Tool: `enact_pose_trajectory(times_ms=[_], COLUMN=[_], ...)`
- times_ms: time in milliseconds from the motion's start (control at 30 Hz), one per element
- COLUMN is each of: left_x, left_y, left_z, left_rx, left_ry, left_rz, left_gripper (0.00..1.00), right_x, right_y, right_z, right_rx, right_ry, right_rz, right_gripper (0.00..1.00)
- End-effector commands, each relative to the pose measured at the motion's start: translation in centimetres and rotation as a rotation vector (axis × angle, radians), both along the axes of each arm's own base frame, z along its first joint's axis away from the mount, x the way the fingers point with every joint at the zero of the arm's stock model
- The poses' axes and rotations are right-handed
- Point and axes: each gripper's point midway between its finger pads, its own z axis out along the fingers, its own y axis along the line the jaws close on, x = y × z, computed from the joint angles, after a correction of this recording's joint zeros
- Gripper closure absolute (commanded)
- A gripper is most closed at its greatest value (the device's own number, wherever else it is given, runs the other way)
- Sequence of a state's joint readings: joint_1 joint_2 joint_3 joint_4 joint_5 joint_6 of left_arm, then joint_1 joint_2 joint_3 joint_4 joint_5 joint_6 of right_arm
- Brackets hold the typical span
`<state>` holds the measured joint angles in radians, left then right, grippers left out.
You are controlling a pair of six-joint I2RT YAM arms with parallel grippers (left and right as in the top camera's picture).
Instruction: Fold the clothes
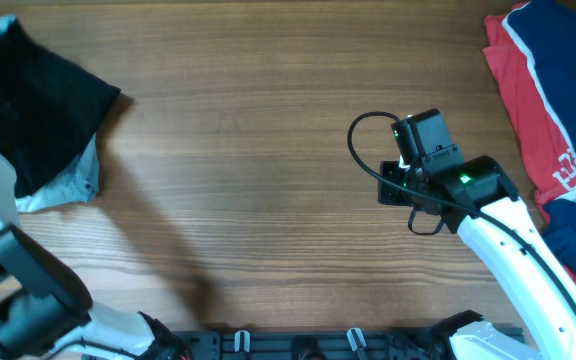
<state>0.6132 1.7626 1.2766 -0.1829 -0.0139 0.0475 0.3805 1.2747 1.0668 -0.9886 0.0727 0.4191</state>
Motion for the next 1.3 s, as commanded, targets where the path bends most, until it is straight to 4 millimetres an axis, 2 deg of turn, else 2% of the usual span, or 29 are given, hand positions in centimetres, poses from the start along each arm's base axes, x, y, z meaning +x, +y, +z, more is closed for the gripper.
enact_pose_trajectory(times_ms=[0, 167, 333, 400, 433, 467, 500, 533, 633, 767, 833, 933, 1000, 1033, 1133, 1167, 1200, 1267], left_x=[-1.6, -4.0, -5.1, -6.0, -6.1, -6.2, -6.3, -6.4, -6.3, -6.7, -7.2, -8.5, -8.8, -8.9, -7.6, -6.5, -4.8, -2.6], left_y=[2.5, 4.6, 3.7, 3.5, 3.4, 3.3, 3.2, 3.1, 3.4, 5.0, 6.0, 7.3, 7.3, 6.9, 5.1, 3.8, 1.7, -1.8], left_z=[-1.5, -2.1, -3.4, -4.1, -4.3, -4.4, -4.5, -4.5, -4.3, -1.8, 0.4, 5.3, 6.7, 7.7, 8.4, 8.4, 8.1, 7.4], left_rx=[0.0, -0.092, -0.35, -0.409, -0.414, -0.417, -0.421, -0.424, -0.416, -0.337, -0.279, -0.169, -0.141, -0.131, -0.144, -0.164, -0.185, -0.185], left_ry=[0.044, 0.014, -0.082, -0.071, -0.063, -0.057, -0.053, -0.049, -0.06, -0.116, -0.161, -0.254, -0.276, -0.292, -0.304, -0.303, -0.287, -0.23], left_rz=[0.079, 0.192, 0.27, 0.319, 0.321, 0.321, 0.322, 0.324, 0.324, 0.354, 0.378, 0.419, 0.427, 0.42, 0.361, 0.316, 0.248, 0.145], left_gripper=[0.96, 0.93, 0.87, 0.71, 0.58, 0.44, 0.18, 0.02, 0.0, 0.0, 0.0, 0.0, 0.0, 0.0, 0.0, 0.0, 0.0, 0.0], right_x=[0.3, 0.5, 0.6, 0.6, 0.5, 0.5, 0.4, 0.4, 0.4, 0.4, 0.5, 0.7, 0.8, 0.9, 1.3, 1.6, 2.1, 2.7], right_y=[-0.4, -0.3, -0.3, -0.3, -0.3, -0.4, -0.4, -0.4, -0.4, -0.4, -0.4, -0.3, -0.3, -0.2, 0.0, 0.3, 0.9, 1.8], right_z=[0.7, 0.8, 0.8, 0.8, 0.8, 0.8, 0.7, 0.7, 0.7, 0.7, 0.8, 0.9, 0.9, 0.9, 0.8, 0.7, 0.6, 0.3], right_rx=[-0.017, -0.012, -0.011, -0.011, -0.012, -0.013, -0.014, -0.015, -0.015, -0.015, -0.014, -0.011, -0.01, -0.009, -0.003, 0.007, 0.032, 0.054], right_ry=[-0.023, -0.034, -0.038, -0.036, -0.035, -0.033, -0.029, -0.028, -0.027, -0.027, -0.032, -0.045, -0.046, -0.047, -0.055, -0.06, -0.064, -0.071], right_rz=[-0.012, -0.013, -0.013, -0.012, -0.012, -0.012, -0.012, -0.012, -0.012, -0.012, -0.012, -0.014, -0.013, -0.013, -0.012, -0.007, 0.002, 0.041], right_gripper=[0.87, 0.87, 0.87, 0.87, 0.87, 0.87, 0.87, 0.87, 0.87, 0.87, 0.87, 0.79, 0.76, 0.72, 0.62, 0.51, 0.39, 0.24])
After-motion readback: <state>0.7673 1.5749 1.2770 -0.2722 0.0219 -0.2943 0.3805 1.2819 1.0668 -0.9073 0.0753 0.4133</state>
